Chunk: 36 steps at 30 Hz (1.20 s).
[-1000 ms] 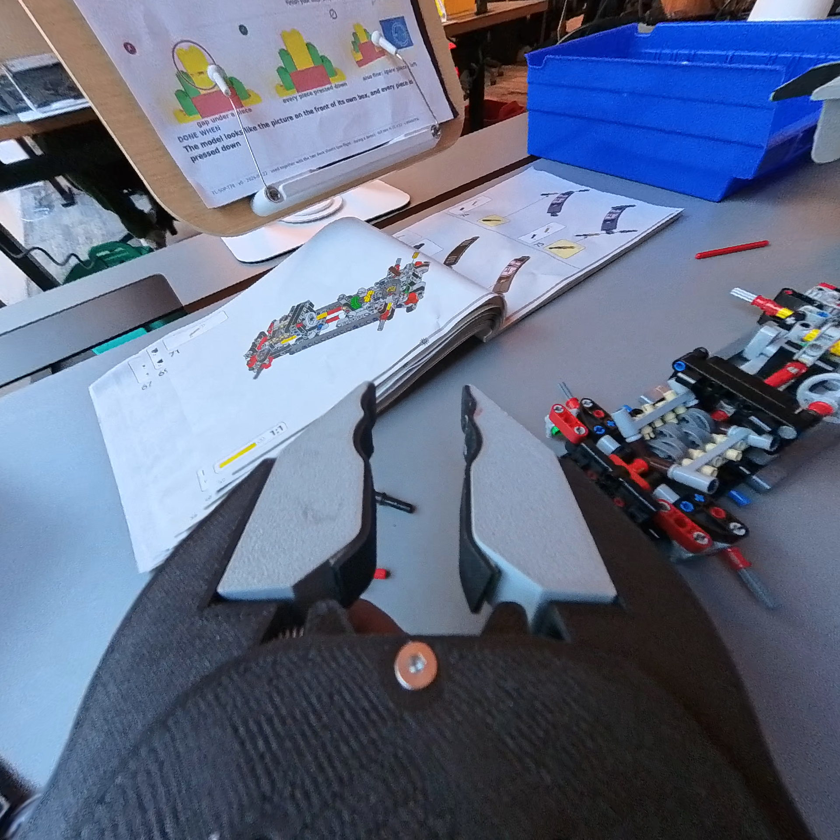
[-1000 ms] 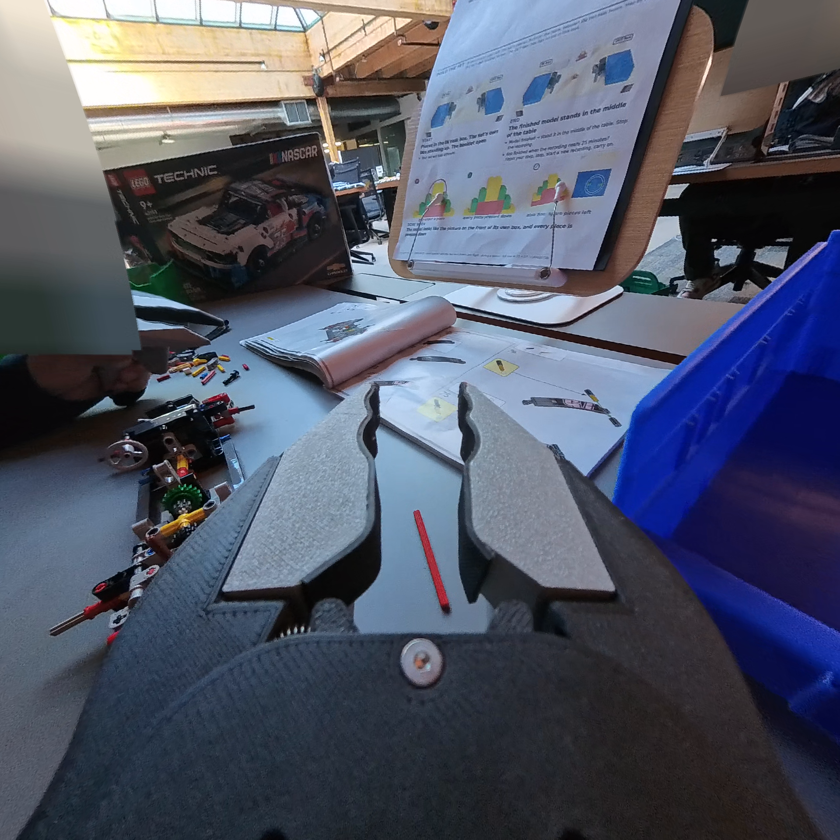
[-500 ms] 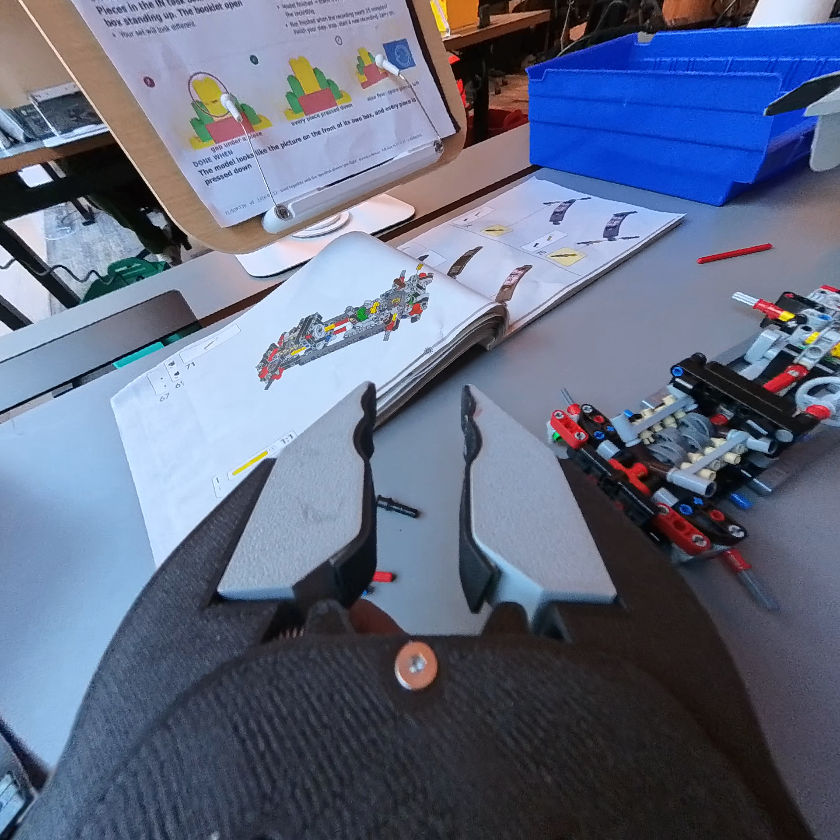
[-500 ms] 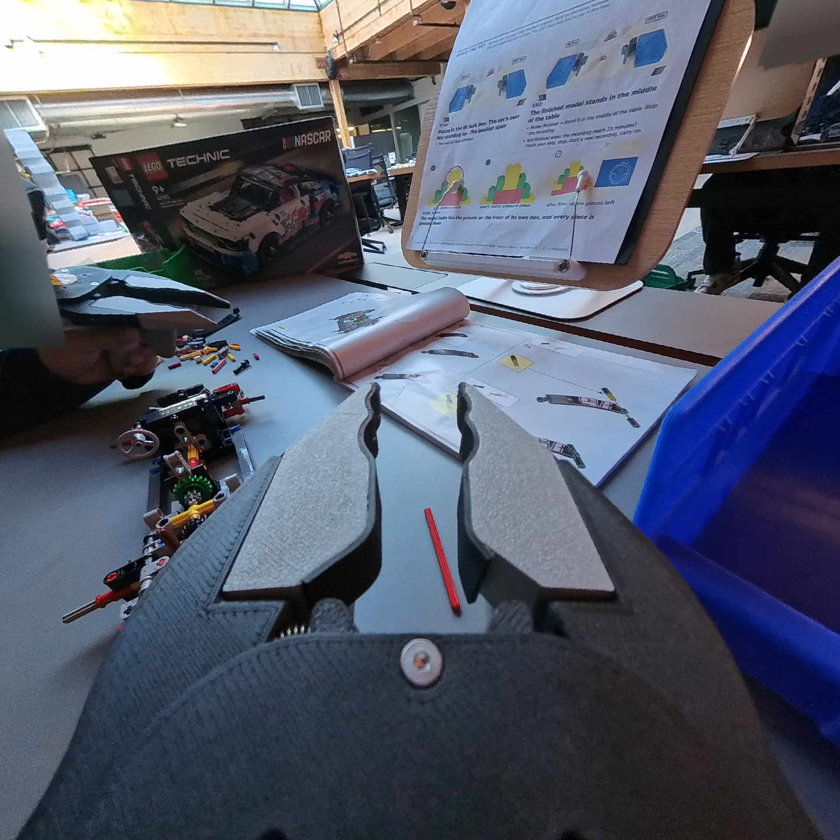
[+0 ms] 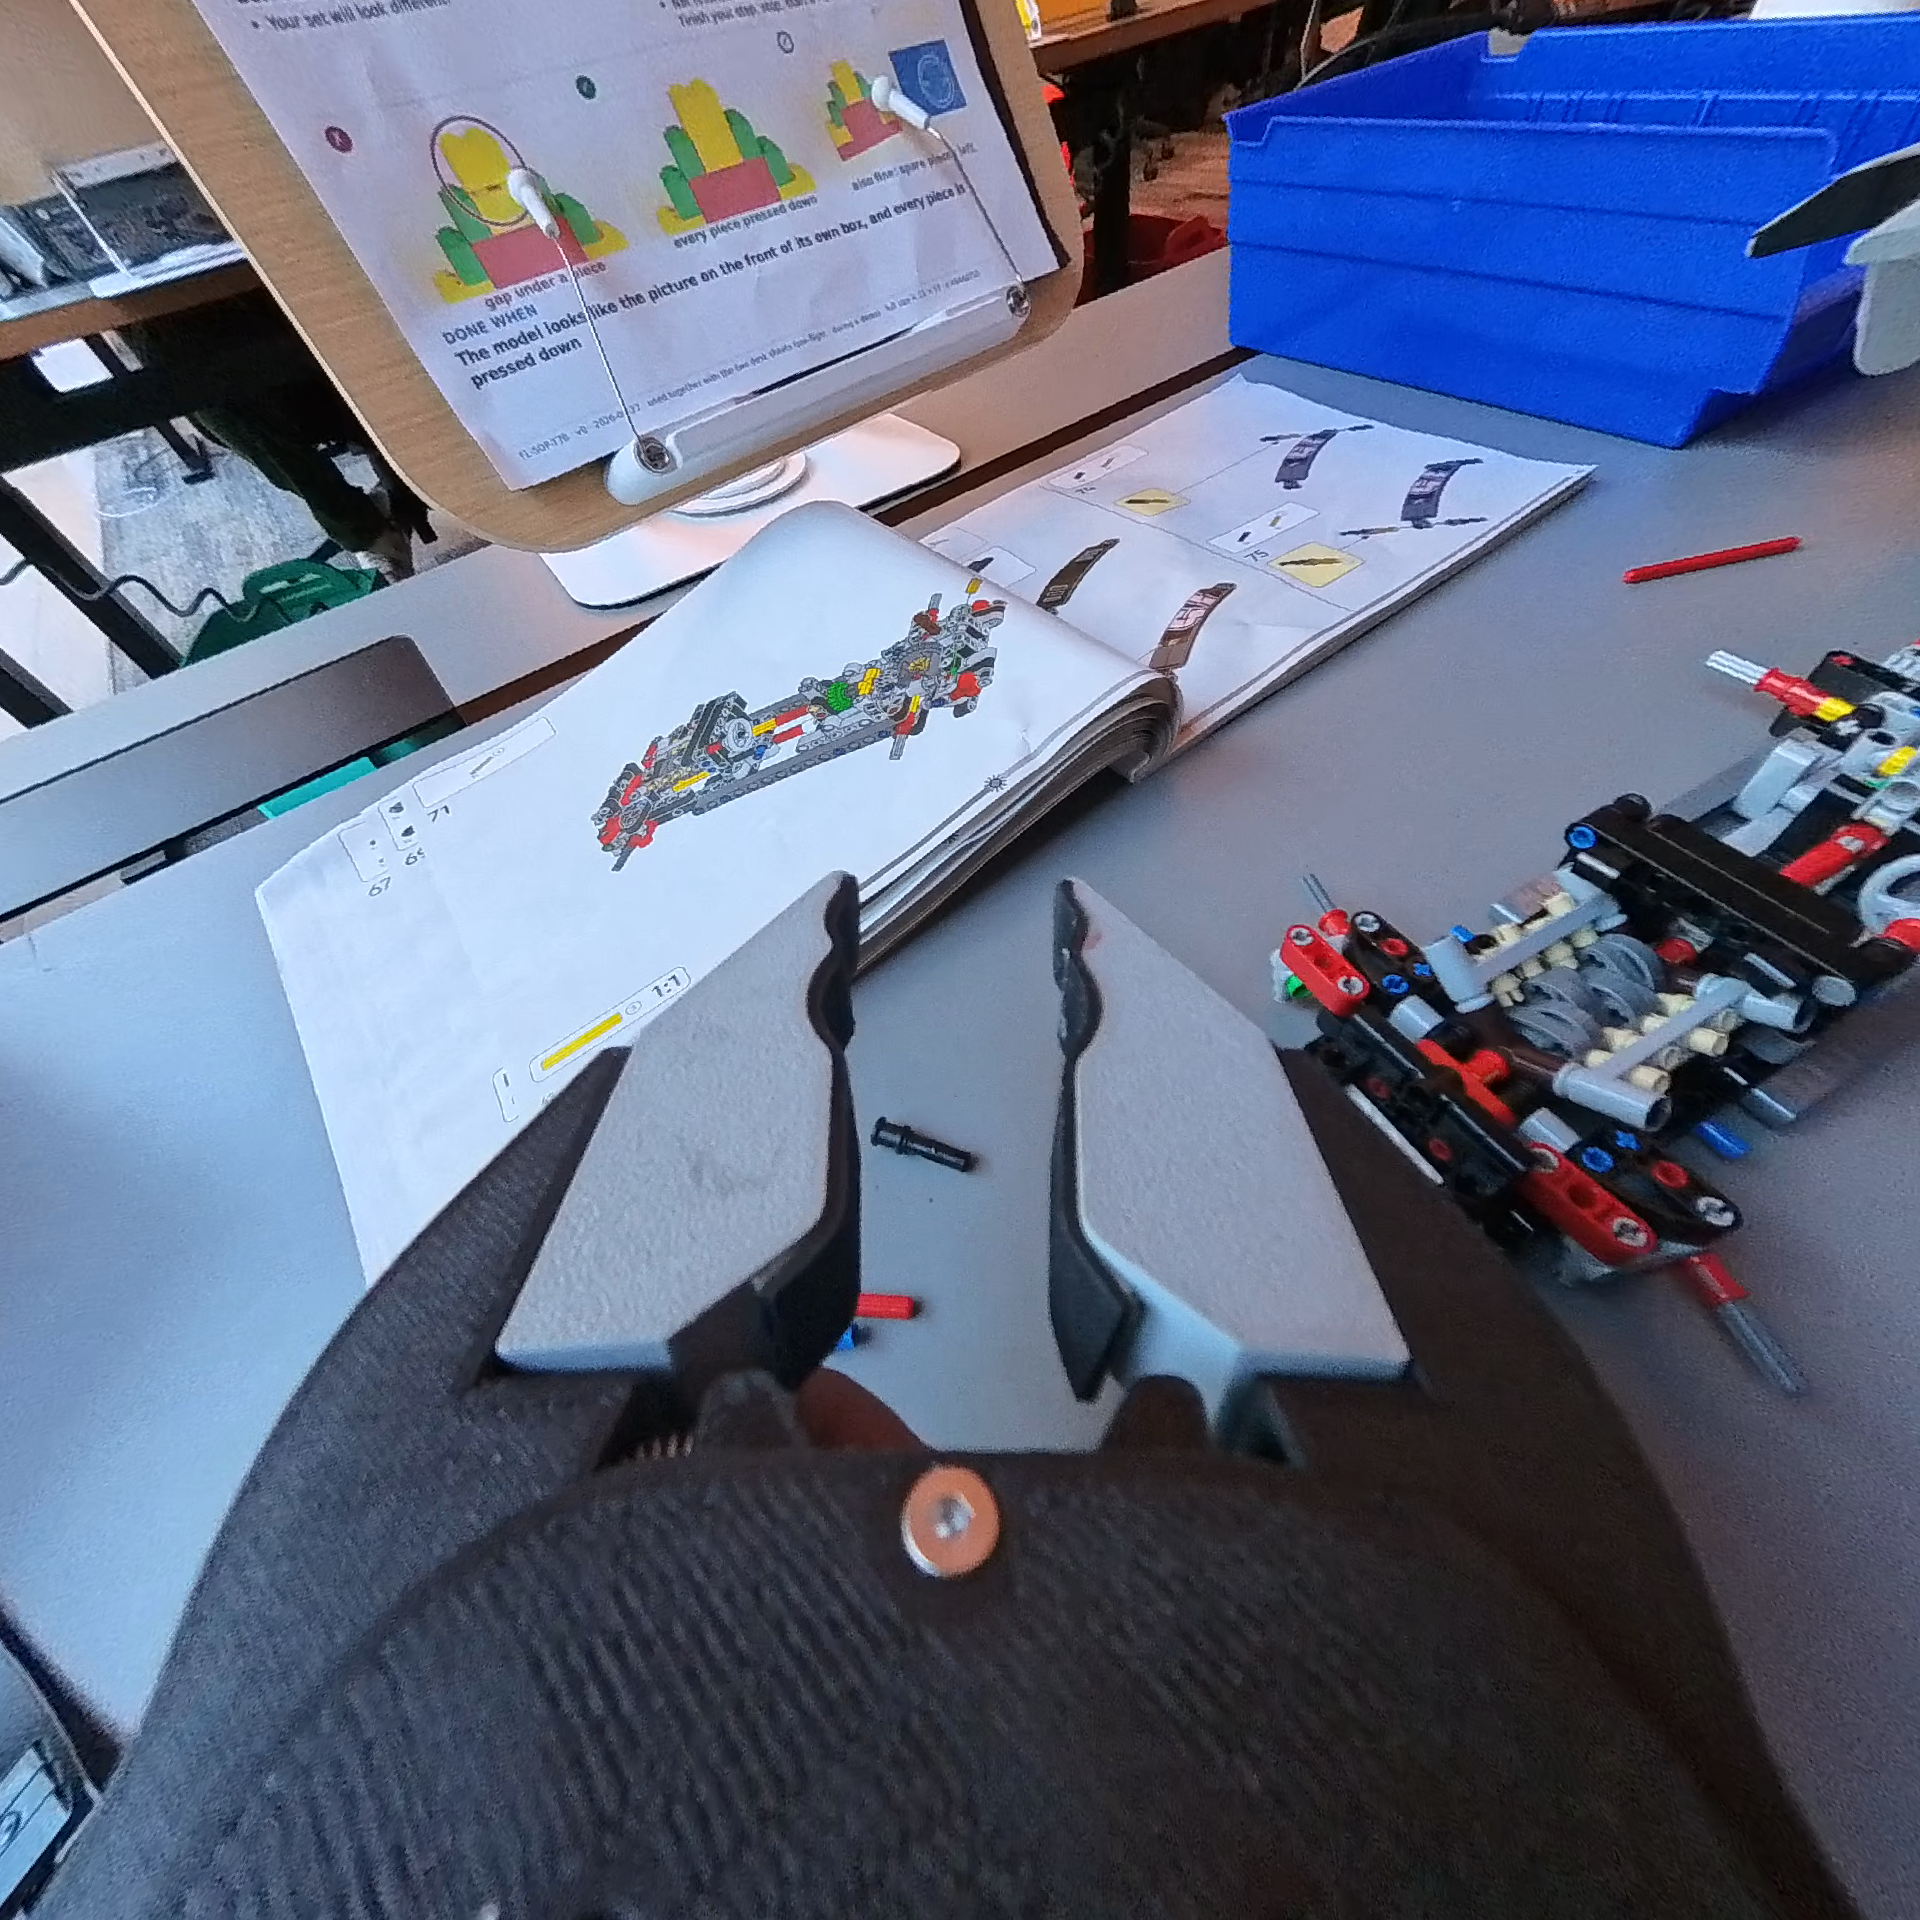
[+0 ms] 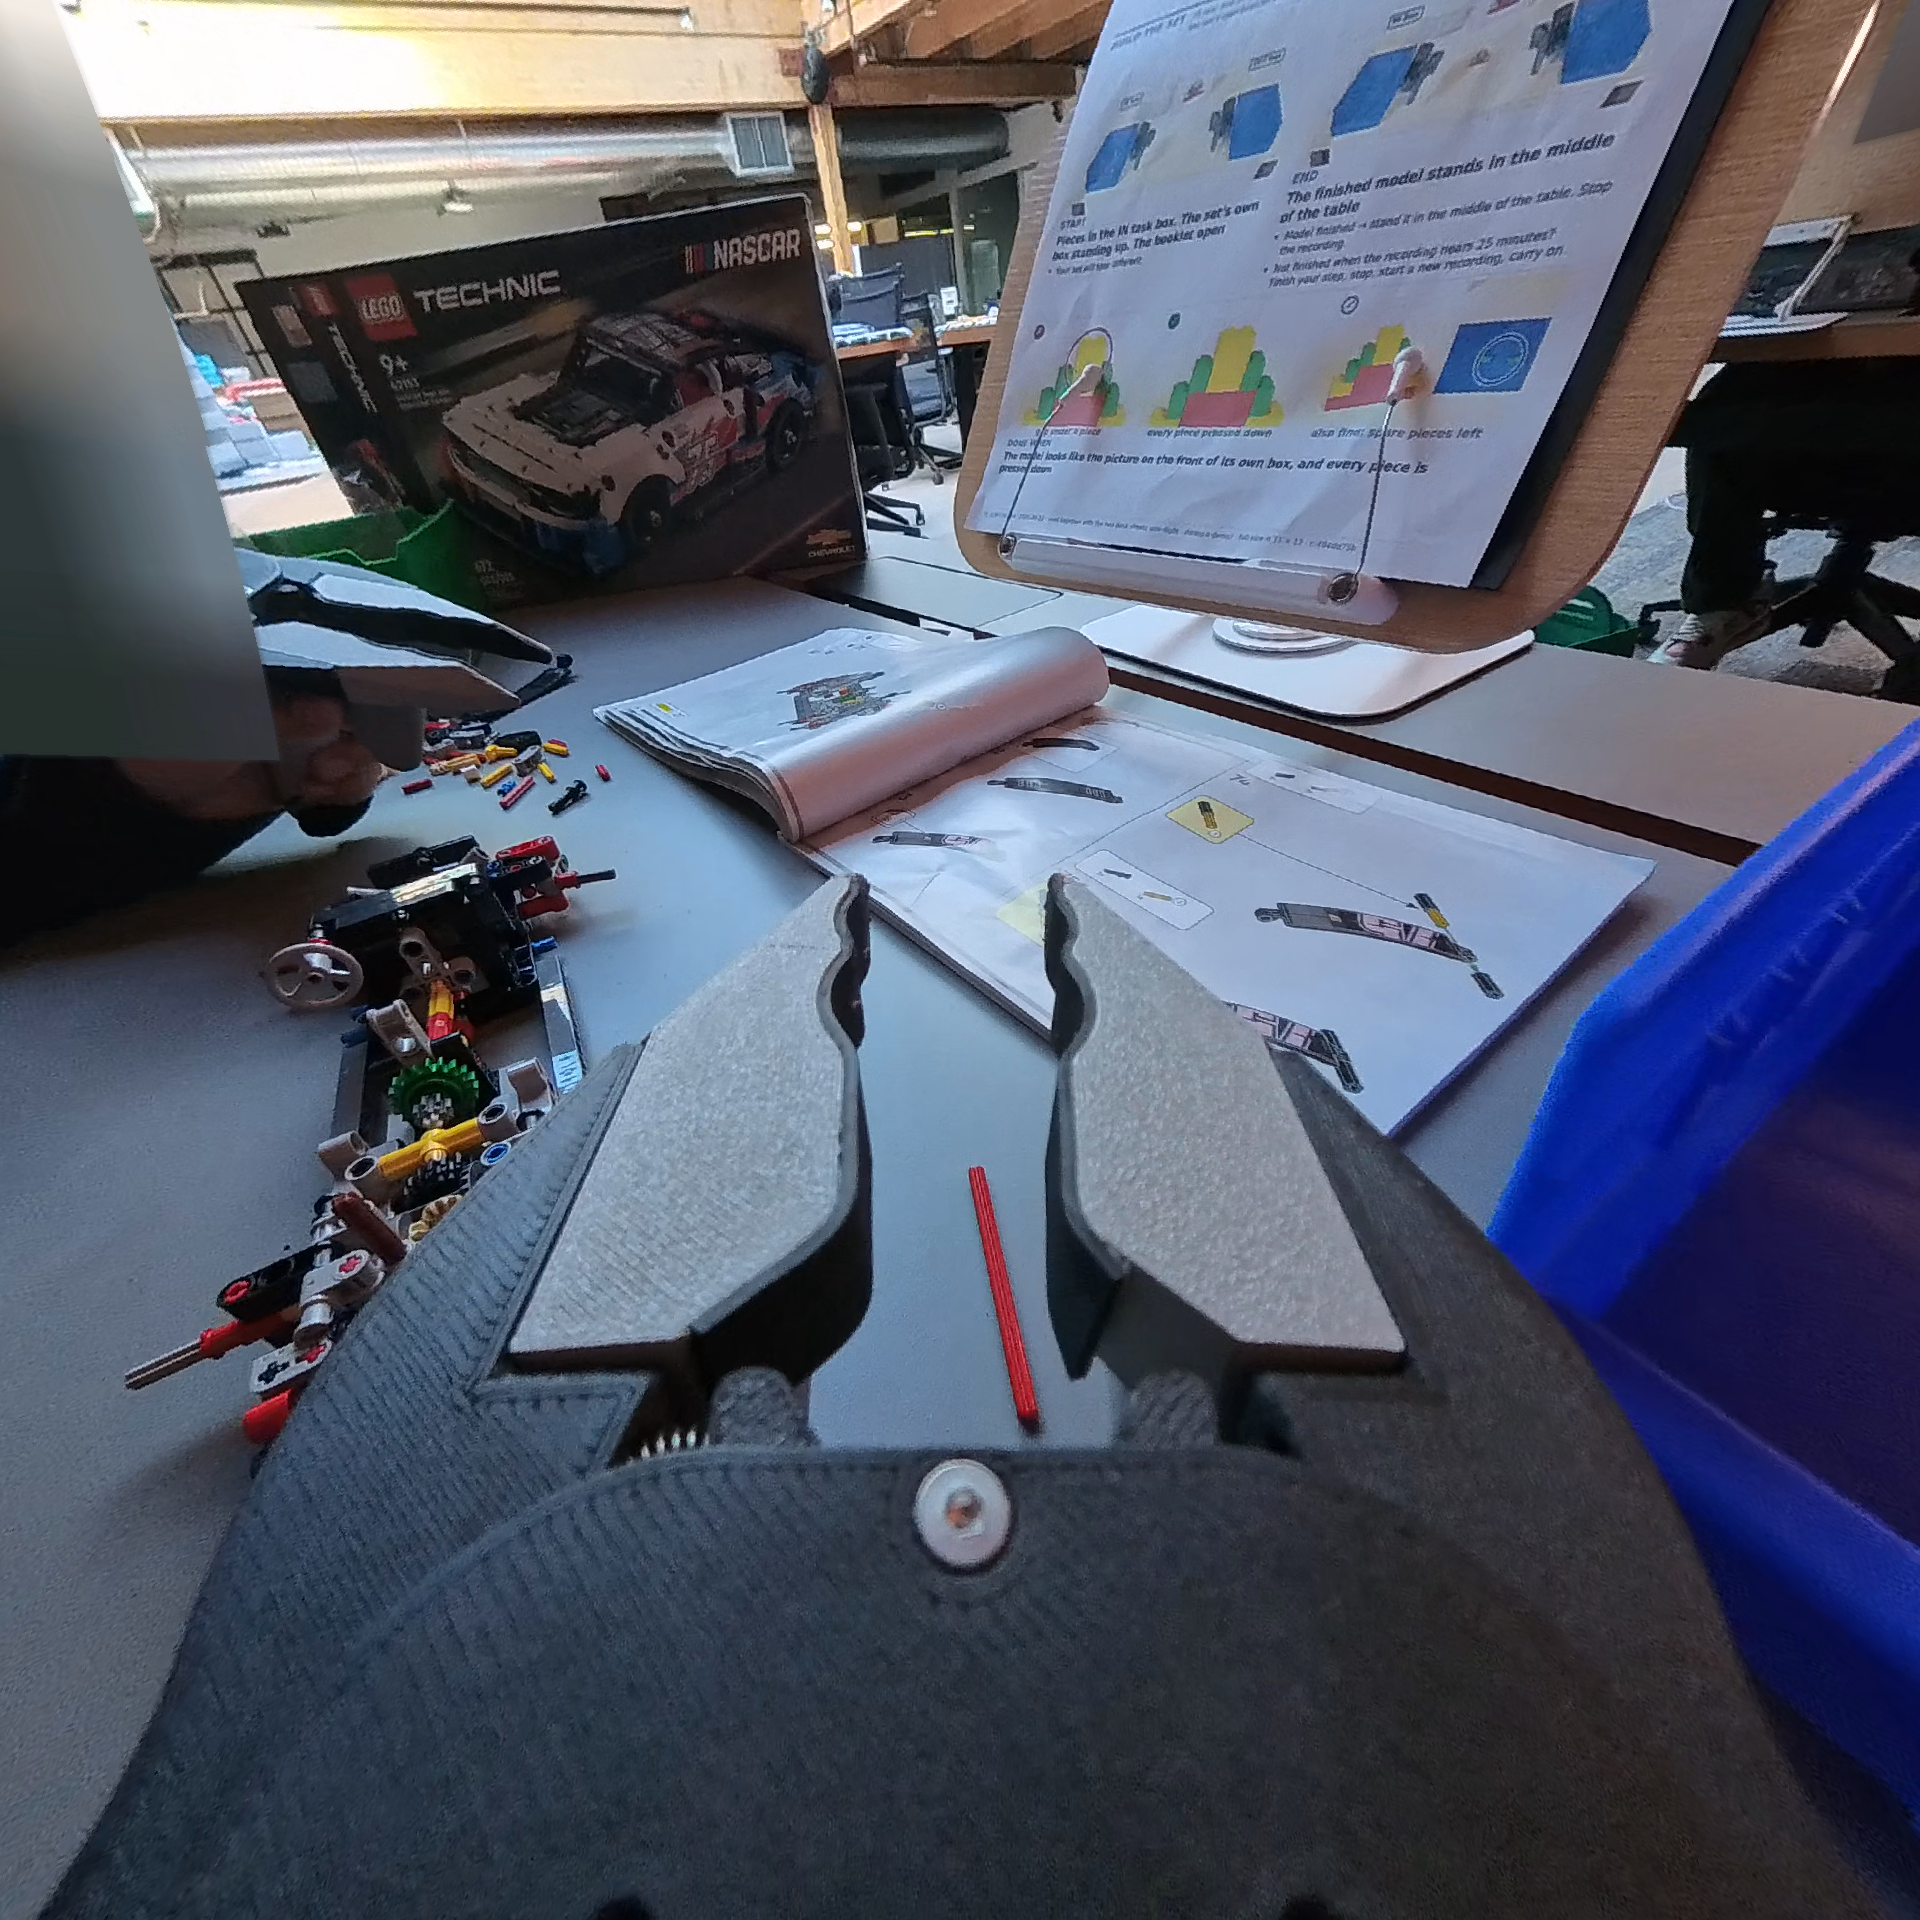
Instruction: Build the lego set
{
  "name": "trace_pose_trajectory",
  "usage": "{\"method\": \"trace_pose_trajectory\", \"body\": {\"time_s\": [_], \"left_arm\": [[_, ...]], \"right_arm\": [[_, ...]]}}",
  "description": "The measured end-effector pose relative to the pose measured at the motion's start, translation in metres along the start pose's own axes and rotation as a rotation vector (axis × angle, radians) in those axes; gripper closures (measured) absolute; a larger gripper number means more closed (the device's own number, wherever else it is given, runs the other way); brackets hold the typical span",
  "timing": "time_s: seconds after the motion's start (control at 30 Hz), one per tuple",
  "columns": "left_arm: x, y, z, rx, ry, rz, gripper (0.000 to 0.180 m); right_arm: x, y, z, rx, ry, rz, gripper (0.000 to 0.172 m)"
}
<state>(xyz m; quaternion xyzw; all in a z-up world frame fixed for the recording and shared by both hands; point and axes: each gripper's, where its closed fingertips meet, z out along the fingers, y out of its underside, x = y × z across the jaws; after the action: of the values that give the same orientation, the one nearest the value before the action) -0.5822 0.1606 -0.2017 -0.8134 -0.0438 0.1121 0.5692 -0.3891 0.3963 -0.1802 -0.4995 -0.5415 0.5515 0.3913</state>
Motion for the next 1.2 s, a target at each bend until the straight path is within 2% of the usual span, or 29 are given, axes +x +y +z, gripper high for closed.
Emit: {"method": "trace_pose_trajectory", "body": {"time_s": [1.2], "left_arm": [[-0.0035, 0.0047, 0.0031, -0.017, -0.005, -0.010, 0.145]], "right_arm": [[-0.0057, -0.0021, 0.0042, -0.011, -0.030, -0.003, 0.141]]}}
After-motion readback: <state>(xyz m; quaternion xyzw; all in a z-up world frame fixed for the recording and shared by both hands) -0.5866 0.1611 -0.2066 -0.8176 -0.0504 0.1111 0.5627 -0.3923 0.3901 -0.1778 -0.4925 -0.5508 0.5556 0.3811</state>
